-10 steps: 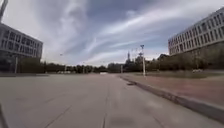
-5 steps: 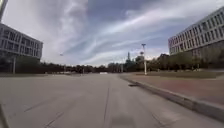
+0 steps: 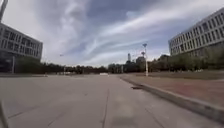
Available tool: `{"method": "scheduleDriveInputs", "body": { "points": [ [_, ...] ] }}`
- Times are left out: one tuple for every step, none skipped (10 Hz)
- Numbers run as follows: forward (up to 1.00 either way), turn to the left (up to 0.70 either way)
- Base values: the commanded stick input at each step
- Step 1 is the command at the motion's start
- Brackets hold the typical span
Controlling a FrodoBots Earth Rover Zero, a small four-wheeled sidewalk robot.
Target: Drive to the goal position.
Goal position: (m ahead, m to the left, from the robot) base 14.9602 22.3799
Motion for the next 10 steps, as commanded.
{"method": "scheduleDriveInputs", "body": {
  "points": [
    [1.00, 0.00],
    [1.00, 0.00],
    [1.00, 0.00],
    [1.00, 0.00],
    [1.00, 0.00],
    [1.00, 0.00],
    [1.00, 0.00],
    [1.00, 0.00],
    [1.00, 0.00],
    [1.00, 0.00]
  ]
}}
